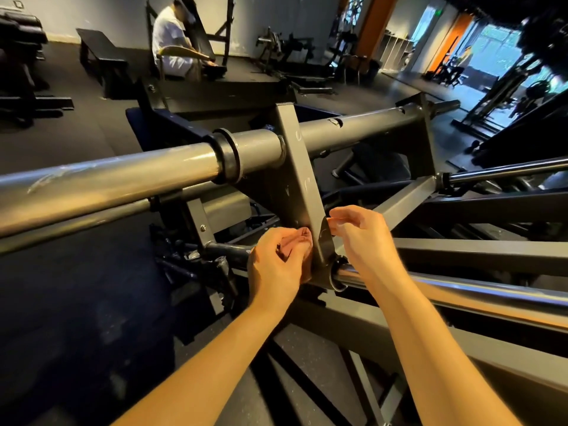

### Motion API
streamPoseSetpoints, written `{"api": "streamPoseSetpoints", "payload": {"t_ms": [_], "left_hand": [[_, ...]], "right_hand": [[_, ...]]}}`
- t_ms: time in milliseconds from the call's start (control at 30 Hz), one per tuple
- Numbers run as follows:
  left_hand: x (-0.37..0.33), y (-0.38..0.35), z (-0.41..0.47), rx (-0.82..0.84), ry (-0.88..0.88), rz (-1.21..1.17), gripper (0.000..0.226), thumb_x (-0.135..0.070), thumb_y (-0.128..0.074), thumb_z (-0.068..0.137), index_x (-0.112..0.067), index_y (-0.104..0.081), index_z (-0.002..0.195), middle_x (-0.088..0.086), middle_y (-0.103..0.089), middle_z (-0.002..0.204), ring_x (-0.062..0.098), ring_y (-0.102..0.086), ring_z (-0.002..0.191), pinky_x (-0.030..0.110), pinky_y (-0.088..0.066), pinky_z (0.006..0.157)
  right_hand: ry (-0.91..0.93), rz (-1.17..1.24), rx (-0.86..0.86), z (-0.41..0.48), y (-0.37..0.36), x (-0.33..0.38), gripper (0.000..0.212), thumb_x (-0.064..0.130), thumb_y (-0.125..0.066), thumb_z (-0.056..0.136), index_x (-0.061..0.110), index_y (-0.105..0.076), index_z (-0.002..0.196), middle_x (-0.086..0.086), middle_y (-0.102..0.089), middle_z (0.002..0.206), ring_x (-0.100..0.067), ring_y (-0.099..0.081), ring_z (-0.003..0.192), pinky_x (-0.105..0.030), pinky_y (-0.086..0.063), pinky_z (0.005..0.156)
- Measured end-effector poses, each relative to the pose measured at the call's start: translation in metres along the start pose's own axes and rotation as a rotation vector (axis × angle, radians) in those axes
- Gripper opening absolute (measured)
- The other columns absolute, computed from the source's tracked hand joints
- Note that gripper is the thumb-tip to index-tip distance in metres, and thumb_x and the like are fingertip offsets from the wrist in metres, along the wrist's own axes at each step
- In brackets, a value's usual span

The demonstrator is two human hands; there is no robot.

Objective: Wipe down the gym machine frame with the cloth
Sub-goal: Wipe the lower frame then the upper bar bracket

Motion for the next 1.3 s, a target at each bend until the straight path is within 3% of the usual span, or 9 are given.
{"api": "streamPoseSetpoints", "payload": {"t_ms": [200,333,467,600,767,900,1000,1100,1300], "left_hand": [[0.037,0.000,-0.019,0.096,0.165,-0.031,0.029,-0.016,-0.062,0.101,-0.033,-0.049,0.082,-0.009,-0.054,0.080,-0.009,-0.061,0.059,0.006,-0.043,0.045],[0.026,-0.009,-0.021,0.058,0.153,-0.090,0.017,-0.013,-0.070,0.096,-0.030,-0.065,0.098,-0.014,-0.067,0.088,-0.013,-0.065,0.080,0.007,-0.050,0.063],[0.026,0.004,-0.009,0.020,0.187,0.002,0.028,-0.014,-0.062,0.101,-0.032,-0.051,0.081,-0.011,-0.054,0.077,0.000,-0.058,0.059,0.009,-0.047,0.049],[0.028,-0.009,-0.015,0.086,0.216,-0.088,0.008,-0.014,-0.069,0.096,-0.021,-0.070,0.099,-0.012,-0.067,0.086,-0.006,-0.066,0.084,0.014,-0.054,0.075],[0.030,0.009,-0.004,0.020,0.228,-0.055,0.015,-0.009,-0.061,0.101,-0.023,-0.061,0.103,-0.012,-0.057,0.082,-0.024,-0.054,0.058,0.004,-0.042,0.047],[0.011,-0.009,-0.008,0.132,0.092,0.173,0.023,-0.020,-0.068,0.097,-0.038,-0.058,0.085,-0.017,-0.059,0.084,-0.015,-0.061,0.076,0.007,-0.046,0.060],[-0.011,-0.002,0.004,-0.027,-0.032,0.155,0.016,-0.027,-0.072,0.094,-0.040,-0.064,0.091,-0.021,-0.067,0.085,-0.012,-0.061,0.089,0.007,-0.047,0.070],[-0.015,0.014,0.014,-0.205,-0.022,0.036,0.009,-0.015,-0.067,0.098,-0.024,-0.066,0.100,-0.012,-0.066,0.074,-0.013,-0.064,0.072,0.005,-0.047,0.055],[0.002,-0.002,-0.006,-0.048,0.044,0.147,0.020,-0.028,-0.072,0.094,-0.044,-0.061,0.089,-0.029,-0.064,0.088,-0.013,-0.059,0.089,0.009,-0.049,0.075]], "right_hand": [[-0.002,0.011,0.006,0.000,0.001,0.000,0.032,0.008,-0.054,0.102,0.022,-0.066,0.128,0.002,-0.068,0.120,-0.015,-0.063,0.116,-0.022,-0.047,0.084],[0.000,0.022,0.013,0.000,-0.001,-0.002,0.030,0.010,-0.055,0.103,0.023,-0.066,0.128,0.003,-0.068,0.119,-0.015,-0.063,0.115,-0.023,-0.049,0.085],[-0.002,0.032,0.015,0.001,-0.001,-0.002,0.030,0.010,-0.055,0.103,0.022,-0.066,0.128,0.003,-0.069,0.118,-0.013,-0.064,0.111,-0.013,-0.043,0.070],[-0.002,0.031,0.016,0.002,-0.002,-0.003,0.030,0.011,-0.055,0.103,0.023,-0.066,0.128,0.003,-0.069,0.117,-0.009,-0.065,0.106,-0.012,-0.044,0.065],[-0.004,0.046,0.014,0.002,-0.002,-0.005,0.030,0.011,-0.056,0.103,0.021,-0.066,0.129,0.002,-0.070,0.118,-0.010,-0.066,0.106,-0.011,-0.044,0.064],[0.007,0.025,0.019,0.002,-0.003,-0.006,0.032,0.011,-0.057,0.101,0.023,-0.066,0.130,0.005,-0.070,0.119,-0.012,-0.064,0.114,-0.012,-0.042,0.072],[0.020,0.012,0.032,0.000,-0.002,-0.006,0.033,0.011,-0.057,0.101,0.023,-0.065,0.130,0.007,-0.069,0.117,-0.009,-0.063,0.113,-0.011,-0.042,0.073],[0.024,0.014,0.027,0.000,-0.002,-0.006,0.031,0.013,-0.057,0.102,0.023,-0.065,0.131,0.008,-0.069,0.118,-0.005,-0.061,0.109,-0.008,-0.040,0.069],[0.026,0.003,0.019,0.000,-0.002,-0.004,0.030,0.015,-0.057,0.103,0.023,-0.065,0.131,0.008,-0.067,0.117,-0.001,-0.058,0.100,-0.009,-0.040,0.066]]}}
Point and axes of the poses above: each hand's wrist, its own z-axis towards the middle knuckle, its own y-axis out of the back of the hand, x = y × z, the point moved 9 cm from there along z, towards the middle knuckle
